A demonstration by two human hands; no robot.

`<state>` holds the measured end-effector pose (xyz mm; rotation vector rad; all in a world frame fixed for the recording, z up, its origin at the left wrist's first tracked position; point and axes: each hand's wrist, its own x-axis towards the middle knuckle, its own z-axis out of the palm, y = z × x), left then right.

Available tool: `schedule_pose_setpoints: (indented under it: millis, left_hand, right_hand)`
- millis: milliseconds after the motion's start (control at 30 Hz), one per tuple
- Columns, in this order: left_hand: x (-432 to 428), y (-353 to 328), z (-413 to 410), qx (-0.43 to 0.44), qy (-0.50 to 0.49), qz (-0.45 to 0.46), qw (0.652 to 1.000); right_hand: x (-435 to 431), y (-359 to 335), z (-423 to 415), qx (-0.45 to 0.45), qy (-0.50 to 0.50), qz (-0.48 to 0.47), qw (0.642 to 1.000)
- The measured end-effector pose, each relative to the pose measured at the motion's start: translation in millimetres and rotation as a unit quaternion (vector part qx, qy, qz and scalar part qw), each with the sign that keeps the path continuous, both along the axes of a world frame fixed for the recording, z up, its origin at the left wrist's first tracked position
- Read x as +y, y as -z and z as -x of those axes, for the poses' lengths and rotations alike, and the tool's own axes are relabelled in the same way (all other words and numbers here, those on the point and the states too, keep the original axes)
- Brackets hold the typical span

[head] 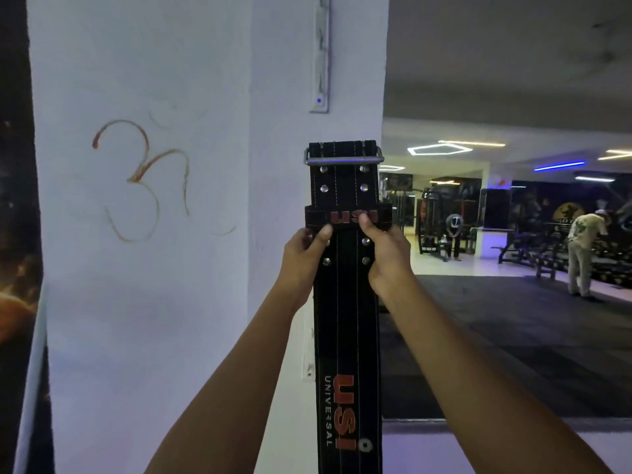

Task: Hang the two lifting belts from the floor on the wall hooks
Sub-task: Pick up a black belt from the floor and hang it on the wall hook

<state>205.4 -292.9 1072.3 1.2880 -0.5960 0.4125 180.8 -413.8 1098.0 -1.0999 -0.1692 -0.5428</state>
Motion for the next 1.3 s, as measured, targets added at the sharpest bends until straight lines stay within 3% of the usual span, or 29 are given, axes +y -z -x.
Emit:
schedule_pose_setpoints:
  millis: [167,367,467,700,967,1300]
  left_hand:
    - [4,29,-1,0.033,0.01,-0.036,0.999]
    - [16,2,-4,0.03,0.035,-0.054,0.997]
    - [19,30,-4,0.058,0.063,-0.085,0.993]
    - [27,38,-12,0.07,0.116,-0.077,0.988]
    - [23,68,-1,0.085,0.126,-0.132,0.98]
    - [11,90,-1,0.13,0.123,-0.122,0.976]
  right_hand:
    - [5,-34,-1,-0.019,0.023,0.005,1.0]
    - [8,-57,7,-0.024,0.024,-0.013,0.999]
    - [8,-64,9,-0.022,0.024,-0.014,0.999]
    - [2,-70,15,-0.014,0.025,-0.035,0.999]
    - [-3,-84,25,-0.026,0.048,-0.013,0.998]
    - [-8,-85,29,-0.022,0.053,0.001,0.998]
